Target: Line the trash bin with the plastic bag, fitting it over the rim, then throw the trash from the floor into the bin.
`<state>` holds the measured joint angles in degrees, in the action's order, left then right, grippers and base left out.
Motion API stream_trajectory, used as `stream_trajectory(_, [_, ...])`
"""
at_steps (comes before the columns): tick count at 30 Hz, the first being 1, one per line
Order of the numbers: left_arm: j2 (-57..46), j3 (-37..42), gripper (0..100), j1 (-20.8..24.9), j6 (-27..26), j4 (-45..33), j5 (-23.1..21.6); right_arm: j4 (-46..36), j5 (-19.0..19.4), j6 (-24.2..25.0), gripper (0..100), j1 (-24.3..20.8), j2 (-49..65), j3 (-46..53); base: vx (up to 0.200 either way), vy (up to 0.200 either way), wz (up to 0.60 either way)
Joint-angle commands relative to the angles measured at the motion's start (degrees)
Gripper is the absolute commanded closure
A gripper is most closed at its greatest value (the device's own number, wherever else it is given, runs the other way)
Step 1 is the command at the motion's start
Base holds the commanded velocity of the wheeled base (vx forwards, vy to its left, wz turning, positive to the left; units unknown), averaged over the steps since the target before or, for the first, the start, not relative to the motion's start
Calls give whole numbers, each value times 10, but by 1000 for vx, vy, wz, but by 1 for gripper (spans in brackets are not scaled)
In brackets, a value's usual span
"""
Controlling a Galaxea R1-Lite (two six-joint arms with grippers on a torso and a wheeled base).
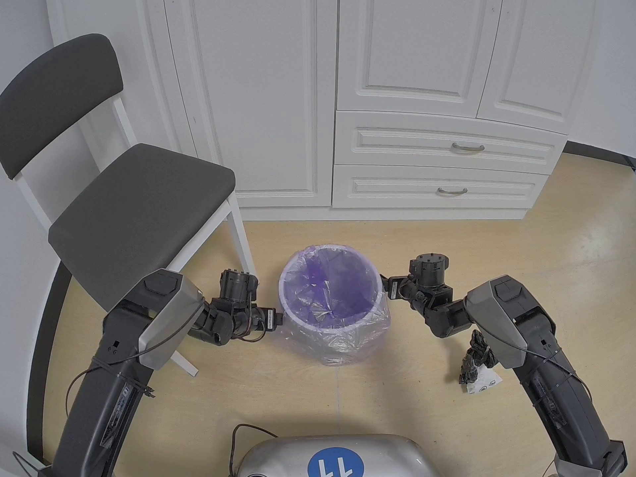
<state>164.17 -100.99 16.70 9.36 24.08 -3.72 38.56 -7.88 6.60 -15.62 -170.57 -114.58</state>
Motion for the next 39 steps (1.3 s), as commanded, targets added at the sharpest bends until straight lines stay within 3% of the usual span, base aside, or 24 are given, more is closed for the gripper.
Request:
stream_trajectory(1, [-68, 91, 0, -7, -21, -1, -4, -2, 4, 0, 0, -2, 0, 0, 0, 0, 0])
stream_trajectory(6, [-89, 115, 0, -8, -26, -8, -23, -2, 6, 0, 0, -2, 3, 0, 0, 0, 0])
stream_trajectory(9, [-82, 108, 0, -26, -69, 2, -22, 0, 7, 2, 0, 1, 3, 0, 0, 0, 0])
stream_trajectory(17, [2, -8, 0, -42, -65, 54, 8, -1, 15, 39, 0, -8, -6, 0, 0, 0, 0])
stream_trajectory(22, [57, -115, 0, -40, -45, 38, 7, -1, 35, 55, 0, -19, -7, 0, 0, 0, 0])
stream_trajectory(31, [65, -136, 0, -45, -44, 3, -18, 0, 30, 54, 0, -25, -2, 0, 0, 0, 0])
stream_trajectory(36, [63, -136, 0, -49, -44, 3, -20, 0, 41, 47, 0, -27, 33, 66, 0, 0, 0])
stream_trajectory(39, [57, -136, 0, -53, -44, 2, -37, 4, 81, 44, 0, -34, 81, 160, 0, 0, 0])
